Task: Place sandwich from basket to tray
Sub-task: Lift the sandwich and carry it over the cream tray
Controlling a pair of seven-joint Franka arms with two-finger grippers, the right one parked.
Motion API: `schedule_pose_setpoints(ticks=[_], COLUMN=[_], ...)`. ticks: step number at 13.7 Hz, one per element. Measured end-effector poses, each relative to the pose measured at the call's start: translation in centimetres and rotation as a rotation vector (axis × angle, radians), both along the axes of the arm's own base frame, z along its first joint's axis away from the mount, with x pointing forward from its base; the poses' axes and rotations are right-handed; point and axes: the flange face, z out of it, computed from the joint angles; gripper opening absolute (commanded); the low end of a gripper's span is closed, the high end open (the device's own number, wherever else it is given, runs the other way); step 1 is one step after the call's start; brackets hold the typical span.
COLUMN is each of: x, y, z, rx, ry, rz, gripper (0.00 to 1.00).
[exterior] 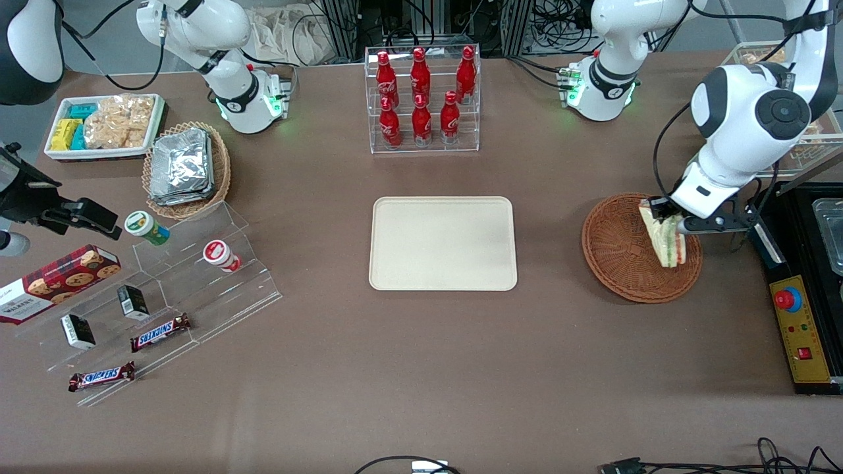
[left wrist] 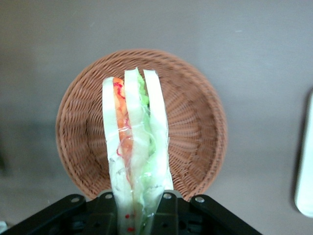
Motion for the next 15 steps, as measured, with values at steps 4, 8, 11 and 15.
schedule_pose_setpoints(ticks=[4, 8, 11, 15], x=[0.3, -0.6, -1.4, -2.5], y=[-6.9, -13.3, -18.7, -25.0], z=[2.5, 3.0, 2.7, 1.3], rx=[0.014, 0.015, -0.003, -0.051], ry=[-0.023, -0.040, -0.042, -0.015], rz=[-0.166, -0.216, -0.182, -0.116], gripper=[0.13, 0.13, 0.13, 0.13])
